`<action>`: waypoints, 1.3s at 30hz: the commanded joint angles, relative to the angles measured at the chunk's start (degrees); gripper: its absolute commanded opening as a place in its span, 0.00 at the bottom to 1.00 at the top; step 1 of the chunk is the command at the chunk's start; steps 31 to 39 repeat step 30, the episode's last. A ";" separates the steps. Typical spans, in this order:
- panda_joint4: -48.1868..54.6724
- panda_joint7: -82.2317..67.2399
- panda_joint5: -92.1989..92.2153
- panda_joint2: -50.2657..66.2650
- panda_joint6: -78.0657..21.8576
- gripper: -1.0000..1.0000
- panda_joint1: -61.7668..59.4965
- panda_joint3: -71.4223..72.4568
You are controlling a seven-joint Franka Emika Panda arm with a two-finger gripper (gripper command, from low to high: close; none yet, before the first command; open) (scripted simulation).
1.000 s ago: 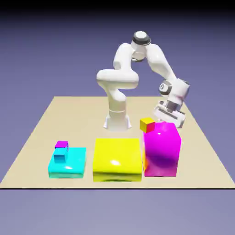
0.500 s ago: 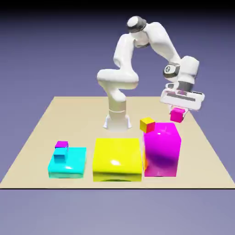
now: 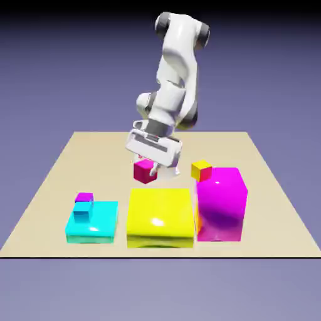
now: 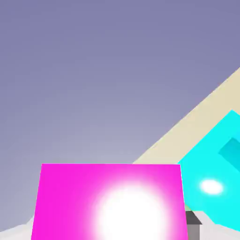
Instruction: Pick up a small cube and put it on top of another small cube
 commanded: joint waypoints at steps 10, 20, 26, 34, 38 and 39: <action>-3.48 0.47 -10.69 7.66 7.60 0.00 -14.76 -8.09; 1.50 20.36 -35.59 16.41 7.91 0.00 -26.12 -0.58; 4.48 32.29 -50.53 21.66 8.10 0.00 -32.94 3.93; 6.00 38.34 -58.12 24.33 8.20 0.00 -36.40 6.22; 6.00 38.34 -58.12 24.33 8.20 0.00 -36.40 6.22; 6.00 38.34 -58.12 24.33 8.20 0.00 -36.40 6.22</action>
